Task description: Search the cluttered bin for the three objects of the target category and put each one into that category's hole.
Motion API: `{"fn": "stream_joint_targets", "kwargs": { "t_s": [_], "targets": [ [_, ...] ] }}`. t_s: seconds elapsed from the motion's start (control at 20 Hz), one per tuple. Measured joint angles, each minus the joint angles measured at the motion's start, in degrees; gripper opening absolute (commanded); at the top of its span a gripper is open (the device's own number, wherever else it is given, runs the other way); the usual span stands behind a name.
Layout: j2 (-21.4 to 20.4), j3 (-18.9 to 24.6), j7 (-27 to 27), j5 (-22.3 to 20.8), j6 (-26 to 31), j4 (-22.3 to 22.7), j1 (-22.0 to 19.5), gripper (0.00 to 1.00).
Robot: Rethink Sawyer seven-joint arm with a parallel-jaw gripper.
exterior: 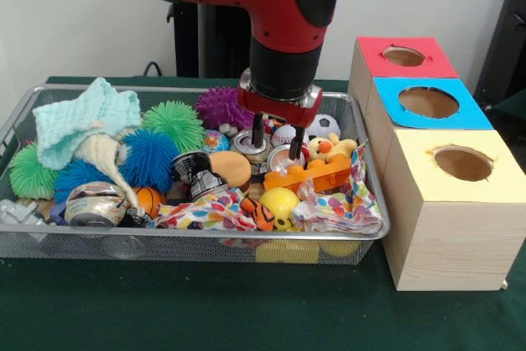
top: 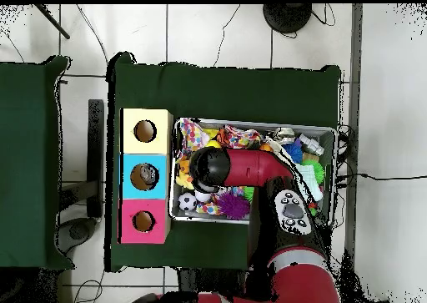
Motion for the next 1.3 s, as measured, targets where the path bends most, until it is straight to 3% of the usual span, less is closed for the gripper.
{"fn": "stream_joint_targets", "kwargs": {
  "t_s": [0.6,1.3],
  "targets": [
    [-1.47,0.03,0.0,-0.05,0.55,0.22,0.44,1.0],
    [0.4,0.04,0.0,0.22,-0.14,3.12,5.12,1.0]
  ]
}}
